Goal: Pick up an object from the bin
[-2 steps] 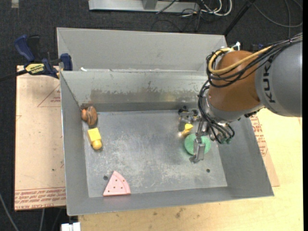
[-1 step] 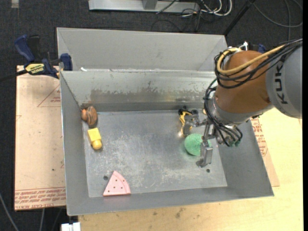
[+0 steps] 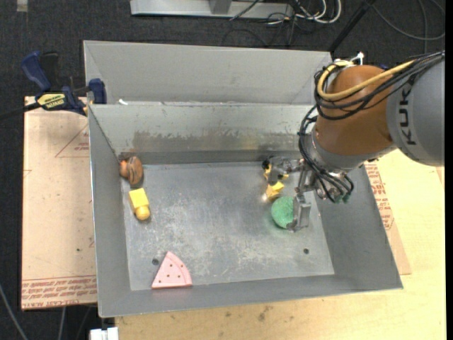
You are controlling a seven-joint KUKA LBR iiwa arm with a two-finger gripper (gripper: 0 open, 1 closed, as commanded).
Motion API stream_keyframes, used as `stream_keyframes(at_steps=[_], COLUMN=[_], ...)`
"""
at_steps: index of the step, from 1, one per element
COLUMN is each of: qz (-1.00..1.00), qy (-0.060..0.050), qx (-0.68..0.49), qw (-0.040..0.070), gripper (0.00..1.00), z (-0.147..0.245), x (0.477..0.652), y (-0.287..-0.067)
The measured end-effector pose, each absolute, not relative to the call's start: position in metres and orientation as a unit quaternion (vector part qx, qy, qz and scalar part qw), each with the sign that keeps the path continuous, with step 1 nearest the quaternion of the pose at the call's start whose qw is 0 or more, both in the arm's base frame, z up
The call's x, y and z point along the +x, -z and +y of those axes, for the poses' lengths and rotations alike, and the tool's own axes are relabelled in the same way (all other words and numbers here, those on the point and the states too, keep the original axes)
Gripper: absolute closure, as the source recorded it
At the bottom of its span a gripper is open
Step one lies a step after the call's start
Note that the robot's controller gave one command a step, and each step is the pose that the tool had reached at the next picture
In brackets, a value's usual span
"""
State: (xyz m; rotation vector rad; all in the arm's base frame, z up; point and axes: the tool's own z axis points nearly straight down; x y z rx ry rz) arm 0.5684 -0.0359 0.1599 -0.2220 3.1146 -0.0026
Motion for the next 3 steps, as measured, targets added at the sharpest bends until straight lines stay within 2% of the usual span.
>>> stream_keyframes(at_steps=[1,2,3], qz=[1.0,1.0,1.0], qy=[0.0,0.0,-0.001], qx=[-0.001,0.0,-0.004], qw=[0.002,0.002,0.001], gripper=[1.0,1.0,1.0], z=[-0.082,-0.082,-0.055], x=[0.557,0.557,0.562], y=[-0.091,-0.091,-0.162])
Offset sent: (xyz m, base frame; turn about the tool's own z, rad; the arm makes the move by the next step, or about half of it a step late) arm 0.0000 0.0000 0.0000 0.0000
